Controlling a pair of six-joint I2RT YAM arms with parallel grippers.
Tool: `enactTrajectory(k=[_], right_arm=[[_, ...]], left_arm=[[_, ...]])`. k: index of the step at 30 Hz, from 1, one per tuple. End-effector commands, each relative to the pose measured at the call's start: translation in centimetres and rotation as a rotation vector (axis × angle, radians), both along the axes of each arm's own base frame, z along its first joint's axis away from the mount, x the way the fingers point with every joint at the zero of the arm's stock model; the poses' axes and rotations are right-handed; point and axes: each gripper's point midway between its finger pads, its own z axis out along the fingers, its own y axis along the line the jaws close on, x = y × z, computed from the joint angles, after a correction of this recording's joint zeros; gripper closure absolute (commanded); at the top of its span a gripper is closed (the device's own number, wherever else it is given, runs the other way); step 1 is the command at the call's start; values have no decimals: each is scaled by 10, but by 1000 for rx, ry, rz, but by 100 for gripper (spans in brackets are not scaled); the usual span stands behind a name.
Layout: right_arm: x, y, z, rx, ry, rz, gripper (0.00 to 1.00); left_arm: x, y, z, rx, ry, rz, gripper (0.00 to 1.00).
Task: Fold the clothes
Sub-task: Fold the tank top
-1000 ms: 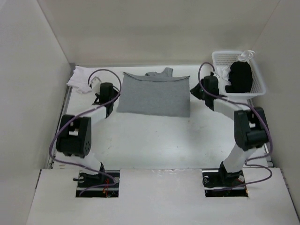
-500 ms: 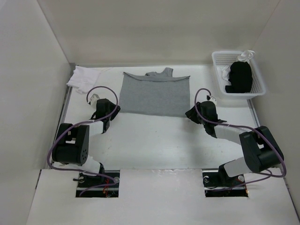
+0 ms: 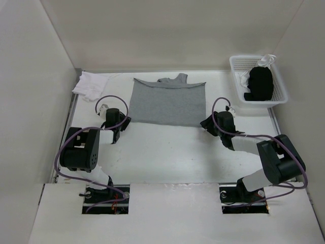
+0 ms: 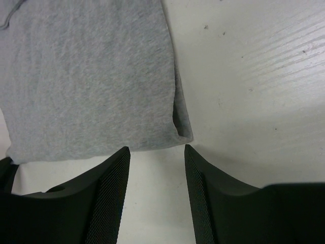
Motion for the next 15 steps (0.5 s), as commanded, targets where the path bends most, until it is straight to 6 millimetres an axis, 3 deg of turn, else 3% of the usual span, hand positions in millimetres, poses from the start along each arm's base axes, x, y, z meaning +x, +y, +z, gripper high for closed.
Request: enactTrajectory(k=[1,6,10,15], right_arm=[[6,-8,14,29,-62,-72,49],[2,-7,12,29,-55,-75,49],[0,-6,11,33,-44,-83,48],[1,9,1,21,-8,-59,52]], left_arm=[[6,0,-4,-16,0,11,83],[3,8,7,-15,-33,50,94],[-7,30,22,20,-74,114,97],[-20,47,14,14,-53,155,97]])
